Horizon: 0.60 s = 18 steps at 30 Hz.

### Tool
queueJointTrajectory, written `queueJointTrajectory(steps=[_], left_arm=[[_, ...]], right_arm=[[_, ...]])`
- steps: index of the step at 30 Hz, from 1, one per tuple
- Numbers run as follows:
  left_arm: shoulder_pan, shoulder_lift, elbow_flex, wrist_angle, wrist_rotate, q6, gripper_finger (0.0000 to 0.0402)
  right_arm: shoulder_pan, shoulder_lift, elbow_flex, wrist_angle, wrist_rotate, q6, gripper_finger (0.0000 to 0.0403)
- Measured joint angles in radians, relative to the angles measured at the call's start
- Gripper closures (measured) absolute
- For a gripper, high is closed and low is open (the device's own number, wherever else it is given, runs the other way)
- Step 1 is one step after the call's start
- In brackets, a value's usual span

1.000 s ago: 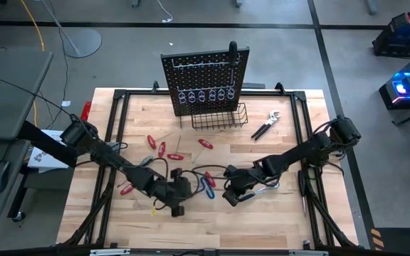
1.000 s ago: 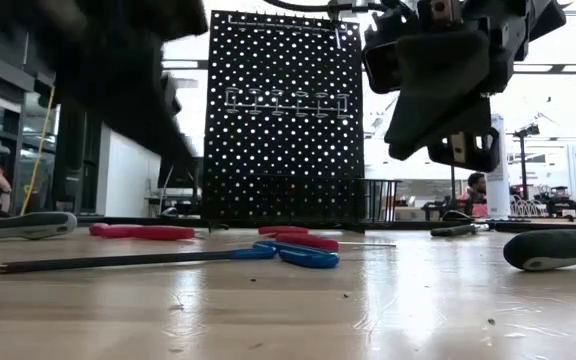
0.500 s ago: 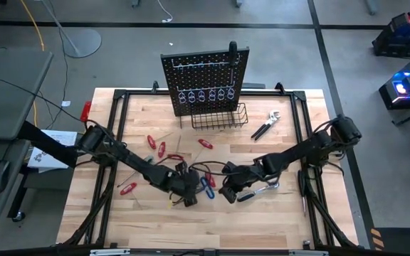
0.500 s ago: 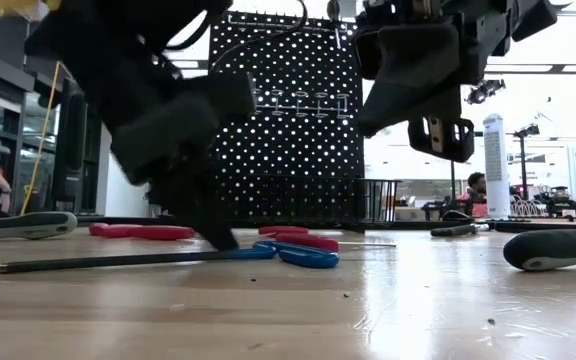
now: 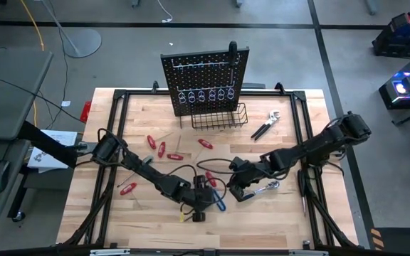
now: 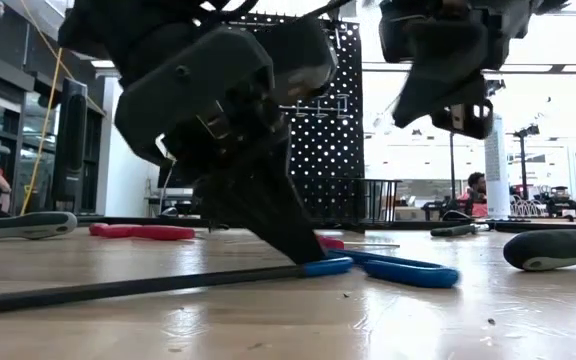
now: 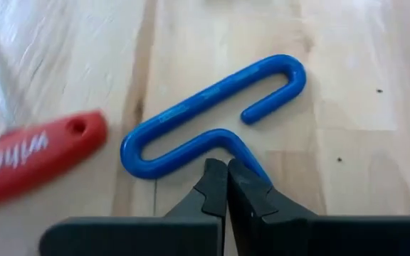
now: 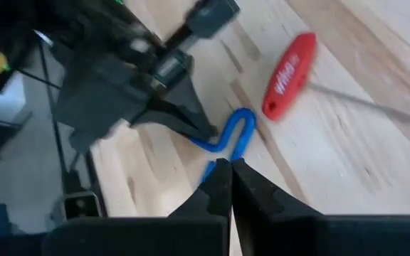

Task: Hang tools onto peg board
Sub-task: Hang the blue pick tool on the peg board

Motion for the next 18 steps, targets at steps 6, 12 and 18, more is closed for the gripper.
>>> queueJointTrajectory(steps=[6,12,18], left_arm=[[0.006,-0.033,0.014,-0.054,-0.013,0.121,0.0401],[0.018,-0.075,0.016,0.012,-0.129,0.155,0.0401],[0.040,-0.038,0.015,0.026,-0.114,0.168,0.0401]], right_arm=[[0.023,0.000,0.000,-0.064,0.000,-0.017,0.0402],[0.037,0.000,0.000,-0.084,0.033,-0.022,0.0402],[0.037,-0.033,0.000,-0.109,0.040,-0.017,0.0402]])
